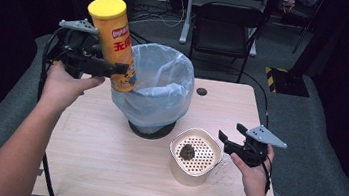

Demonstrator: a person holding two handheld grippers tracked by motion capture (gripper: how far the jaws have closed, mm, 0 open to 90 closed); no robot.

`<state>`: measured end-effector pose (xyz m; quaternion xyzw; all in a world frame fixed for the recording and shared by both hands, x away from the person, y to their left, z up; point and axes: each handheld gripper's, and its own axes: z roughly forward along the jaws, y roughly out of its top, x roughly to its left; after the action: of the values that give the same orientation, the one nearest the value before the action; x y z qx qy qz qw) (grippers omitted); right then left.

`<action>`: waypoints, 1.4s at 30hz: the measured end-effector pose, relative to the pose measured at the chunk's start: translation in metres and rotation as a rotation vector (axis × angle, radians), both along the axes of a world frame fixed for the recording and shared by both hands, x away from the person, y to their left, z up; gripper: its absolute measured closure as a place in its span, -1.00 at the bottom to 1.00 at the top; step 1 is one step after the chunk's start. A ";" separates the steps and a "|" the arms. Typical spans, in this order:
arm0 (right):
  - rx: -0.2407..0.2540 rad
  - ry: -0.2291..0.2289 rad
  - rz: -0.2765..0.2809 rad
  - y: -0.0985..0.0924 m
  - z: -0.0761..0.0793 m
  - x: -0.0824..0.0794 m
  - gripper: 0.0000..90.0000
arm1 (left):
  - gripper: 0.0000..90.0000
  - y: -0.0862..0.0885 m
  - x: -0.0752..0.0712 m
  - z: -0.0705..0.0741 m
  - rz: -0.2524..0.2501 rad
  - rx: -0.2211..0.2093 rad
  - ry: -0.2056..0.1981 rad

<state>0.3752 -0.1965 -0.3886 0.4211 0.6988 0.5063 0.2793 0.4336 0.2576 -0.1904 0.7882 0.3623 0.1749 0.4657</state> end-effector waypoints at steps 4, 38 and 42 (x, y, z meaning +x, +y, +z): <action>0.000 -0.001 0.000 -0.001 -0.001 0.001 -0.39 | -0.46 -0.006 0.009 0.000 0.004 -0.002 -0.009; 0.000 -0.013 0.002 -0.004 -0.001 0.003 -0.38 | -0.47 -0.061 0.089 -0.043 0.062 0.023 0.077; 0.003 -0.012 0.000 -0.005 -0.001 0.003 -0.38 | -0.48 -0.062 0.095 -0.048 0.062 0.035 0.131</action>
<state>0.3784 -0.2014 -0.3901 0.4185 0.6964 0.5100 0.2826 0.5281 0.1953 -0.2384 0.7946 0.4129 0.1436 0.4213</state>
